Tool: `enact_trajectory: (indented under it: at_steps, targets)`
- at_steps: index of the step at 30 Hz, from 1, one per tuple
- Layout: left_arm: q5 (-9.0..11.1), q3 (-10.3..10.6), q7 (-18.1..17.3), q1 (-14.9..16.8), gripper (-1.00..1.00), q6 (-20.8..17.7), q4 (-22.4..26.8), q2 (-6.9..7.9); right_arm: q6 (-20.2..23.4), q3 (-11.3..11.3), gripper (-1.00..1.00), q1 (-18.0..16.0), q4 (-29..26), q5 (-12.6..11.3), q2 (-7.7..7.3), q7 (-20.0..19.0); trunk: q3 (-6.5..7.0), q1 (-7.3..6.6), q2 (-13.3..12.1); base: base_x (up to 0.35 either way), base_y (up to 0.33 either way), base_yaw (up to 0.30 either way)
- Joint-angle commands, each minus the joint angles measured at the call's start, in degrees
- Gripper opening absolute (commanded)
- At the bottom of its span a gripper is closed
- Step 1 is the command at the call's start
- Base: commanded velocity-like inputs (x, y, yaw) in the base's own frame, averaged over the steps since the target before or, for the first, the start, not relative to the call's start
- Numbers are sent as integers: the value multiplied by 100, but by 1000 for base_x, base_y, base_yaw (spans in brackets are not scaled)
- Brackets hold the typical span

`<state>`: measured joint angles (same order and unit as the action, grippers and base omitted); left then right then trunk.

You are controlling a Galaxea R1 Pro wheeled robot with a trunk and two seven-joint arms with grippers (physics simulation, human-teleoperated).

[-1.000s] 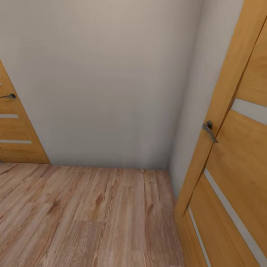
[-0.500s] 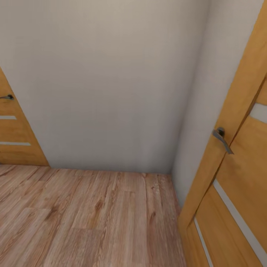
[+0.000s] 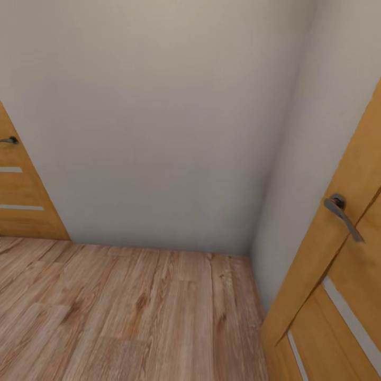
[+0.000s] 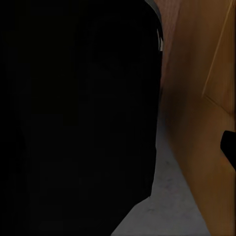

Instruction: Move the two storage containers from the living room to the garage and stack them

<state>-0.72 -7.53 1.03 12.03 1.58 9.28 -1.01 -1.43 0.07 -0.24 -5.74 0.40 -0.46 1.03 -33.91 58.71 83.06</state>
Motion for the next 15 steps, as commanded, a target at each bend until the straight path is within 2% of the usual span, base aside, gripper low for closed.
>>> enact_trajectory:
  at_steps: [1,8,15]
  targets:
    - [-7,-30,10,3,100,15,-4,-9,-15,1,100,-2,3,4,-1,11,-5,2,2,207,0,35]
    - [-7,-30,5,5,100,10,-4,-28,-15,1,100,-2,3,4,2,11,-5,2,2,207,0,106]
    - [-7,-30,4,3,100,10,2,-31,-15,1,100,-2,3,4,2,11,-5,2,2,207,0,31]
